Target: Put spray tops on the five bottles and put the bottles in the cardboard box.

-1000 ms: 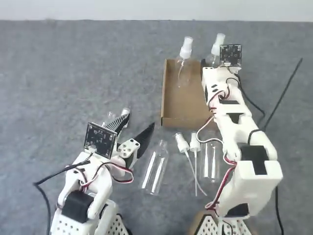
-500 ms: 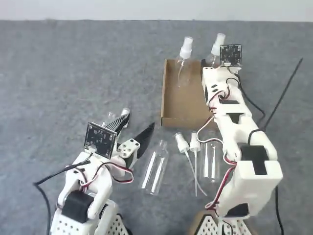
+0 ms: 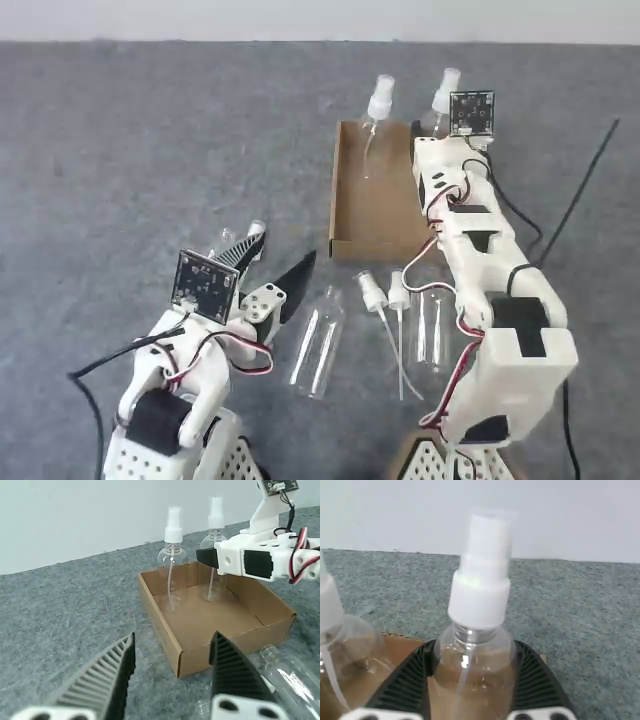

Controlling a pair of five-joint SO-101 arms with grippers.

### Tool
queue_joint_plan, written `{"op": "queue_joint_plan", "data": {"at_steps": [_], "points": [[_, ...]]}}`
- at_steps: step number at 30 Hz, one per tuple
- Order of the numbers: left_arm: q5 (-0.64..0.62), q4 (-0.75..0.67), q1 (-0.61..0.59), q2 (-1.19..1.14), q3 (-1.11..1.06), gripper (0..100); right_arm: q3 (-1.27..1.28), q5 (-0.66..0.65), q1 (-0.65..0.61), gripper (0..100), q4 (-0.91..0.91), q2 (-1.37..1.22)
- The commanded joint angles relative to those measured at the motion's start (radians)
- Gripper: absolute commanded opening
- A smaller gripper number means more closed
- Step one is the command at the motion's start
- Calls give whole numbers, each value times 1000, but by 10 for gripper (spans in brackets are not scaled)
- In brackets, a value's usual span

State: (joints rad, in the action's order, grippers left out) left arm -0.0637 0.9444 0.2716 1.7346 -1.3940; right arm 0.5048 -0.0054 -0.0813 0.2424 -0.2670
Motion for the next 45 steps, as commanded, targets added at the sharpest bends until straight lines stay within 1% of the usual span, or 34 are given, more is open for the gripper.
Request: {"op": "queue_joint_plan", "data": {"at_steps": [1, 9, 15, 20, 26, 29, 31, 41, 45], "points": [[5, -5, 6, 18, 7, 219, -6, 5, 1, 11, 30, 22], [5, -3, 6, 18, 7, 219, -6, 6, 1, 23, 30, 21], [5, -5, 6, 18, 7, 219, 12, 6, -1, 192, 30, 22], [5, -5, 6, 18, 7, 219, 20, 5, -16, 251, 30, 25], [5, -5, 6, 18, 7, 219, 15, 0, -15, 252, 30, 33], [5, -5, 6, 18, 7, 219, 14, -68, -16, 252, 30, 35], [5, -5, 6, 18, 7, 219, 9, -87, -18, 252, 30, 35], [6, -6, 6, 18, 7, 219, -25, -91, -16, 252, 21, 45], [37, -6, 6, 18, 7, 218, -26, -91, -13, 252, -13, 96]]}}
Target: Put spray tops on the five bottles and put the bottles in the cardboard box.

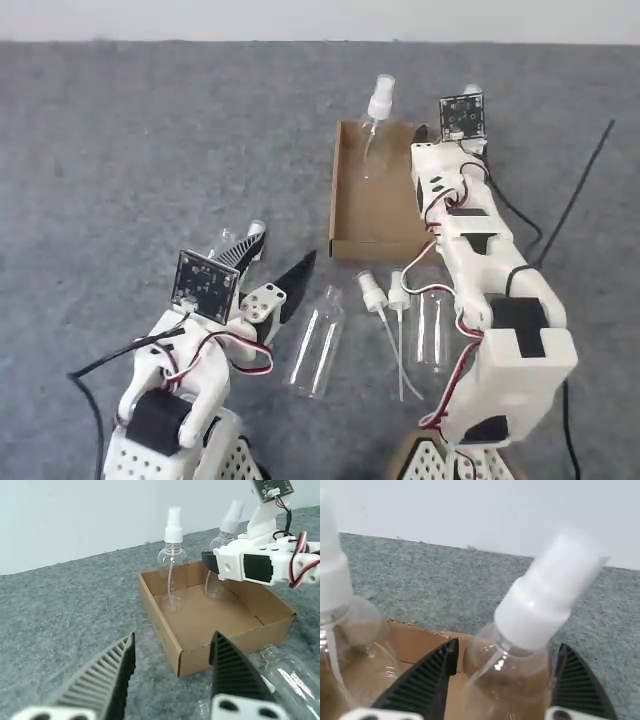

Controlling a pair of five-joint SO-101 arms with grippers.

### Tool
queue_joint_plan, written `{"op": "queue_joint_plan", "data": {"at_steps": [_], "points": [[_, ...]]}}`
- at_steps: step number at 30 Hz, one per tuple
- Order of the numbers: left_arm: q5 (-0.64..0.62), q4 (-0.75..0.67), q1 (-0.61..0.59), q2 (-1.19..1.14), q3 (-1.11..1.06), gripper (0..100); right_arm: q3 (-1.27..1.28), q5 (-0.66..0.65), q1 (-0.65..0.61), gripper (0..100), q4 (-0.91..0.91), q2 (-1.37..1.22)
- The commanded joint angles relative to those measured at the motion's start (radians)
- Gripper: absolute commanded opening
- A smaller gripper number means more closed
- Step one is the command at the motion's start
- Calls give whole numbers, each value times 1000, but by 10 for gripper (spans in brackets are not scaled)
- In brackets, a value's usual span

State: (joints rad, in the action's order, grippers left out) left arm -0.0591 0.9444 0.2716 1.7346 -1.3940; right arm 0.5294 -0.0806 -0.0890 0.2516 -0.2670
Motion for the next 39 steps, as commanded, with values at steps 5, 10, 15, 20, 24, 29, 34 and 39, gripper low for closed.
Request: {"op": "queue_joint_plan", "data": {"at_steps": [5, 10, 15, 20, 24, 29, 34, 39], "points": [[32, -6, 6, 18, 7, 218, -92, -14, -7, 252, -117, 168], [32, -6, 6, 18, 7, 218, -157, -15, -1, 252, -205, 226], [32, -6, 6, 18, 7, 218, -227, -15, 2, 252, -390, 337], [34, -6, 6, 18, 7, 218, -256, -15, -7, 252, -639, 489], [34, -6, 5, 18, 7, 218, -249, -14, -7, 252, -842, 608], [34, -6, 5, 18, 7, 218, -249, -12, -8, 250, -1141, 727], [34, -6, 5, 18, 7, 217, -249, -14, -10, 251, -1461, 799], [34, -6, 5, 18, 7, 217, -178, -20, -61, 250, -1667, 845]]}}
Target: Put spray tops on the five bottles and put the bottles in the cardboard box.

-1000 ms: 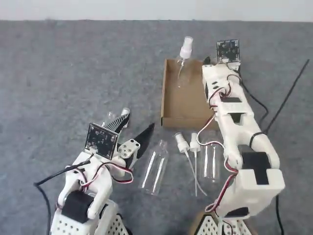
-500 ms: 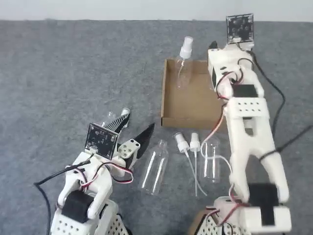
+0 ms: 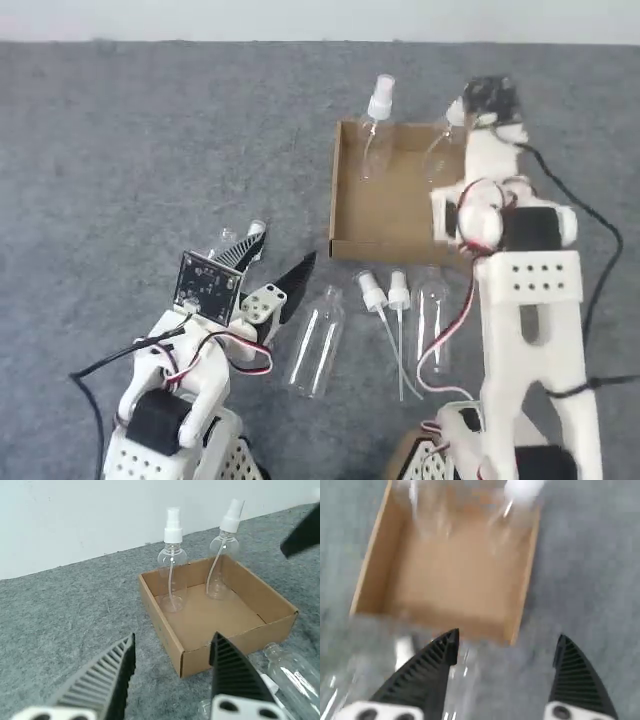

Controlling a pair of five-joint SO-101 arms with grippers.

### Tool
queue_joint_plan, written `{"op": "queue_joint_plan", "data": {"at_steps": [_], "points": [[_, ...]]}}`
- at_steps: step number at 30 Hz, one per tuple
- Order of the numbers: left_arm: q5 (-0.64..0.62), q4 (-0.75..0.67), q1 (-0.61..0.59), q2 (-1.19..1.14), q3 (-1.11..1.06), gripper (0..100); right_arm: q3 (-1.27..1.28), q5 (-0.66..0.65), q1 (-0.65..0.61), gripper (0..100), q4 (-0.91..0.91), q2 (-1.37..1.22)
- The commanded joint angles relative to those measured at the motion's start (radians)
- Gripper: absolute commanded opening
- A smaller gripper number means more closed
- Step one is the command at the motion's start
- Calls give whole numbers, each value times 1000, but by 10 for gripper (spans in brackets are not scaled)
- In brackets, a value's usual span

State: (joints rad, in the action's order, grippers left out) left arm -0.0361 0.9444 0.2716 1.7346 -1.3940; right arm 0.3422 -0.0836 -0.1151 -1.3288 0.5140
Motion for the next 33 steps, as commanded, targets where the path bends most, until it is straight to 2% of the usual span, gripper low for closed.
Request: {"op": "queue_joint_plan", "data": {"at_steps": [1, 5, 13, 18, 26, 29, 33], "points": [[11, -6, 5, 18, 7, 217, 41, -15, -56, 250, -99, 73], [11, -6, 5, 18, 7, 217, 218, -8, -119, 250, -81, 128], [11, -6, 5, 18, 7, 217, 506, 2, -130, 251, 19, 213], [11, -6, 5, 18, 7, 217, 632, 74, -133, 249, 145, 214], [11, -8, -15, 17, 13, 217, 750, 69, -134, 244, 234, 213], [8, -48, -92, 11, 15, 217, 760, 54, -101, 180, 237, 213], [6, -63, -146, 11, 27, 217, 764, -63, 1, 98, 225, 220]]}}
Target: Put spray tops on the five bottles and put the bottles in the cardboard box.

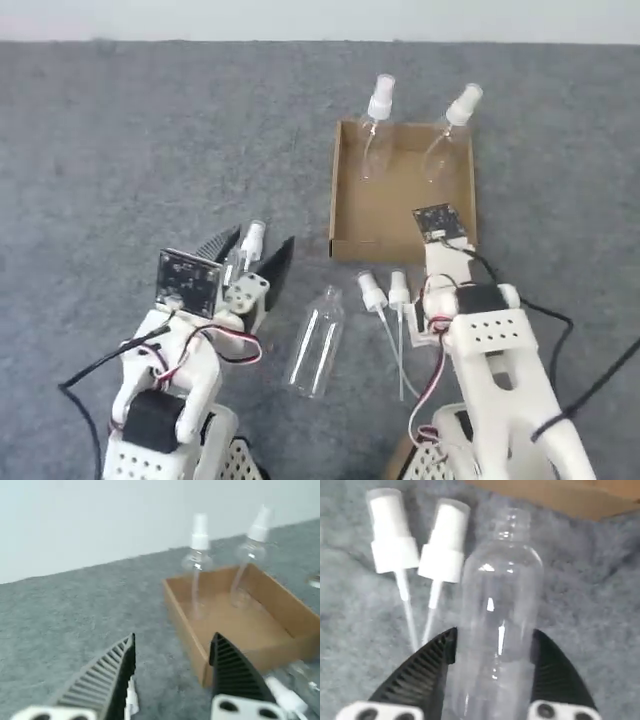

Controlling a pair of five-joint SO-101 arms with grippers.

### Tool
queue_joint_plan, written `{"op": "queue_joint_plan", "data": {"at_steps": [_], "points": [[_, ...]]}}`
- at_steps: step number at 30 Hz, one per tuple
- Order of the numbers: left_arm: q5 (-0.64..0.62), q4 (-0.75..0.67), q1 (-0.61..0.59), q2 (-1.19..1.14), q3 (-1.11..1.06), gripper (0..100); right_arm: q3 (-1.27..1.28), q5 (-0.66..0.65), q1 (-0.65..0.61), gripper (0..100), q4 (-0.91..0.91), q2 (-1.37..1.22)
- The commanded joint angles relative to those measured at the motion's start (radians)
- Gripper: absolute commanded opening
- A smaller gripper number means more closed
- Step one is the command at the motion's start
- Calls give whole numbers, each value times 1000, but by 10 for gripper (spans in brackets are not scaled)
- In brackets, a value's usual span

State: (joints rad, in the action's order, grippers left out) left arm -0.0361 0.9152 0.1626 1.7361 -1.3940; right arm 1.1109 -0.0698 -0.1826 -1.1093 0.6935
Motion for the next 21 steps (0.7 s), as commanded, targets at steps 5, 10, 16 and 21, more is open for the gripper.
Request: {"op": "queue_joint_plan", "data": {"at_steps": [5, 10, 16, 21], "points": [[8, 15, -57, -12, 101, 217, -14, -293, 194, 61, -51, 45], [12, 29, -143, -252, 242, 204, -84, -493, 343, 58, -145, 47], [121, 121, -152, -724, 466, 103, -235, -649, 579, 58, -246, 47], [146, 120, -143, -1046, 575, 148, -307, -726, 742, 58, -220, 33]]}}
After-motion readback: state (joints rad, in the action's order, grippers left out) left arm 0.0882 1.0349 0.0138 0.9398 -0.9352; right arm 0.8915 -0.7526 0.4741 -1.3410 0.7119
